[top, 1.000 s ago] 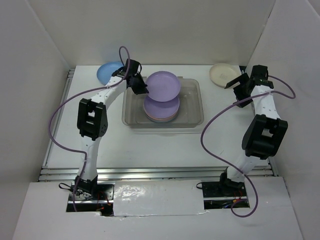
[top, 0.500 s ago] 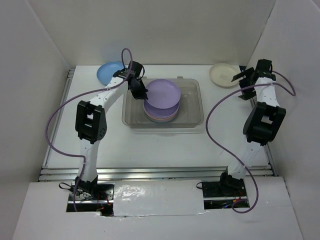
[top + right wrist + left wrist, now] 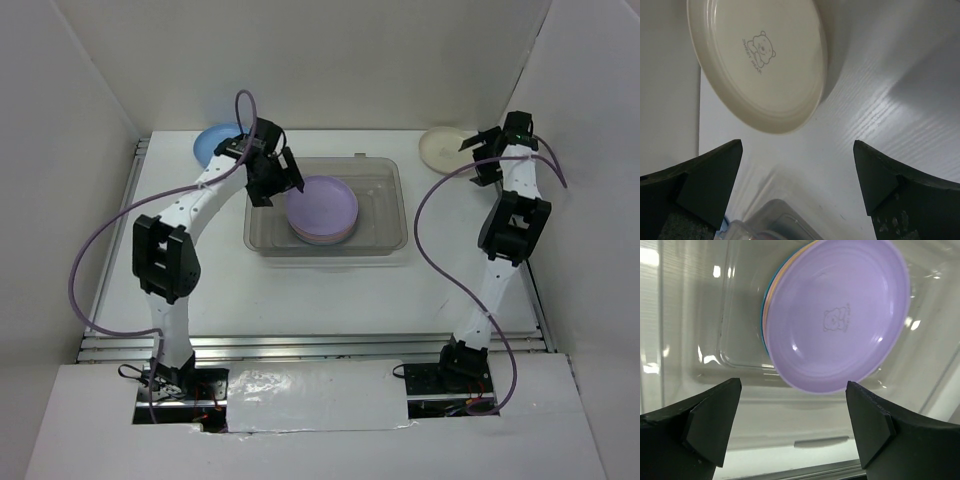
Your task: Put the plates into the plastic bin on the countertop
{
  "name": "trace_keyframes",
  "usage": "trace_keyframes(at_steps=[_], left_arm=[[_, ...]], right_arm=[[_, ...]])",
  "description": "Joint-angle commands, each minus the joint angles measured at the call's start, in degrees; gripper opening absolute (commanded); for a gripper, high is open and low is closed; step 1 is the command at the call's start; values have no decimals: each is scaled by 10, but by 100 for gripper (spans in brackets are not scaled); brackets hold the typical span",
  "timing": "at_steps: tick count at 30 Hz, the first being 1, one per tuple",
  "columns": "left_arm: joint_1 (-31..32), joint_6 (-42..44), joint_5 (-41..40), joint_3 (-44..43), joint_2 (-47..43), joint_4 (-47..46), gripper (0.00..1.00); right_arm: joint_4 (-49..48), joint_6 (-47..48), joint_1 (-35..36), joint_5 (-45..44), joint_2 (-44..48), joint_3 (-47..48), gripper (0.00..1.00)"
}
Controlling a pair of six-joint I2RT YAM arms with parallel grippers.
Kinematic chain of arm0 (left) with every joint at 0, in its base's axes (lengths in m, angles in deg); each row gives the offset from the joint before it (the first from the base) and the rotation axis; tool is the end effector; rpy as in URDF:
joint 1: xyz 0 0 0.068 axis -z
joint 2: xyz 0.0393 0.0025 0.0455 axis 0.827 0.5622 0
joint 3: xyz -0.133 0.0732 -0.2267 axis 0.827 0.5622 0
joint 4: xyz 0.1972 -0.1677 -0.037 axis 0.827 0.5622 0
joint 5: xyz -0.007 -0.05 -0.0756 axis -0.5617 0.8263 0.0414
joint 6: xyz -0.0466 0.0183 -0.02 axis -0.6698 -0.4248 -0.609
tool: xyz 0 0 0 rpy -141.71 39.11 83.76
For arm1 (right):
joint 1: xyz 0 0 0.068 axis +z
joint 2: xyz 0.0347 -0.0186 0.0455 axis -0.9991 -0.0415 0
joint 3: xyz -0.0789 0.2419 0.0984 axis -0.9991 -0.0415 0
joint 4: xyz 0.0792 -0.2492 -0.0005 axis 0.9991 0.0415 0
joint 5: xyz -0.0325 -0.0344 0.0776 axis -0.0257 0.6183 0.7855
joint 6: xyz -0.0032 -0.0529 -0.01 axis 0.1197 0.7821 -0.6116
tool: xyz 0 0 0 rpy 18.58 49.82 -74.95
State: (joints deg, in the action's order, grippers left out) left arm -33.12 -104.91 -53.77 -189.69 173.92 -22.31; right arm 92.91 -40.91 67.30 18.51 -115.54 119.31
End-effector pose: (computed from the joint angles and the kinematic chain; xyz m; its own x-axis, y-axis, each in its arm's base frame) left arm 0.4107 -0.1707 0.2965 -0.7717 -0.4982 -0.3953 -0.3240 0.8428 -0.4297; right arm 0.5038 -0.1801 0.2236 -0.2932 0.9034 -0.3129 0.7088 0.4250 0.5630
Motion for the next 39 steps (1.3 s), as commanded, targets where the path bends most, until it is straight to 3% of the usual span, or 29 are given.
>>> trace_keyframes(at_steps=[1, 8, 12, 15, 21, 23, 26, 29, 30, 32, 35, 39], left_arm=[[9, 12, -38, -10, -67, 26, 99], [13, 39, -93, -34, -110, 77, 99], [1, 48, -121, 5, -152, 74, 99], [-35, 48, -119, 45, -183, 61, 99], [-61, 65, -108, 113, -240, 32, 99], [-68, 68, -104, 124, -243, 34, 99], [-79, 74, -99, 132, -248, 39, 99], [-88, 84, -93, 132, -255, 40, 99], [-91, 90, -92, 133, -257, 39, 99], [-96, 93, -93, 132, -262, 44, 99], [-108, 98, -93, 130, -264, 54, 99], [-127, 108, -87, 131, -275, 53, 99]], right_arm=[[38, -15, 9, -3, -42, 50, 100], [47, -29, 20, -36, -69, 47, 93], [64, -39, 21, -47, -93, 64, 71], [66, -50, 22, -66, -92, 56, 74], [-74, -77, 19, -47, -13, -98, 83], [-48, -86, 19, -49, -26, -65, 82], [45, -102, 18, -57, -111, 61, 81], [19, -124, 19, -71, -87, 25, 80], [-11, -127, 19, -78, -77, -18, 78], [-8, -132, 21, -89, -79, -17, 74], [57, -133, 27, -111, -118, 68, 68], [63, -145, 27, -112, -121, 79, 43]])
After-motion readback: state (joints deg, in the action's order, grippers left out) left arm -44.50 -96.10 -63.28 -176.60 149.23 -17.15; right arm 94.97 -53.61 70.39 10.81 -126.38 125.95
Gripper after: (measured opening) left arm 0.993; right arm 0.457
